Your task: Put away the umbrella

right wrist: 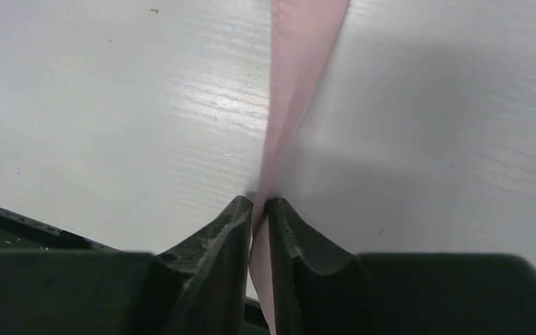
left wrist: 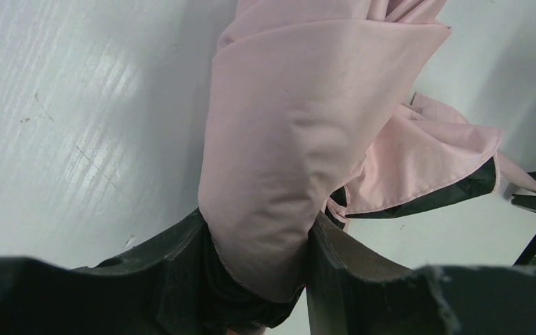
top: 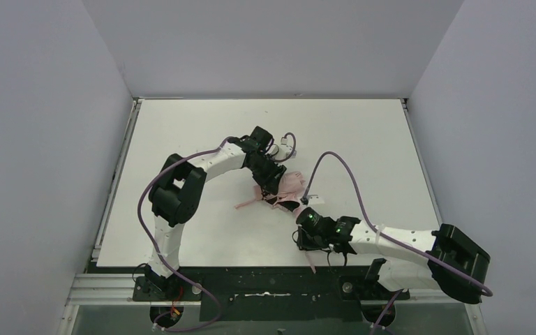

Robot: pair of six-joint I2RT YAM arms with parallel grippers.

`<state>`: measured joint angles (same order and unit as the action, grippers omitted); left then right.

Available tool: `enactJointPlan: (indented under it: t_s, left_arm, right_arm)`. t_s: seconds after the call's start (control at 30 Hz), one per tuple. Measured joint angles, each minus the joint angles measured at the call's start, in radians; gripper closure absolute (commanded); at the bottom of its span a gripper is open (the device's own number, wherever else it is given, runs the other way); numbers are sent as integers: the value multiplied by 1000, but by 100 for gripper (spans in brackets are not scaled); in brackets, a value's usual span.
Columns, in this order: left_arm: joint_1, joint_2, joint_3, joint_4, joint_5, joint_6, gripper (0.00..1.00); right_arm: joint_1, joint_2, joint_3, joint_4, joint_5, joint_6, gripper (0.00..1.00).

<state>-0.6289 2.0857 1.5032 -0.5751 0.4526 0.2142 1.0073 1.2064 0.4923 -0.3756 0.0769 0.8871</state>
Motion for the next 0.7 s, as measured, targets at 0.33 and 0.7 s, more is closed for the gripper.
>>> enactJointPlan:
  t_s: [0.33, 0.7]
  left_arm:
    - [-1, -1, 0, 4, -11, 21, 100]
    - [-8, -2, 0, 4, -18, 35, 100]
  right_arm:
    - [54, -119, -23, -196, 63, 73, 95]
    - [153, -158, 36, -427, 246, 163, 99]
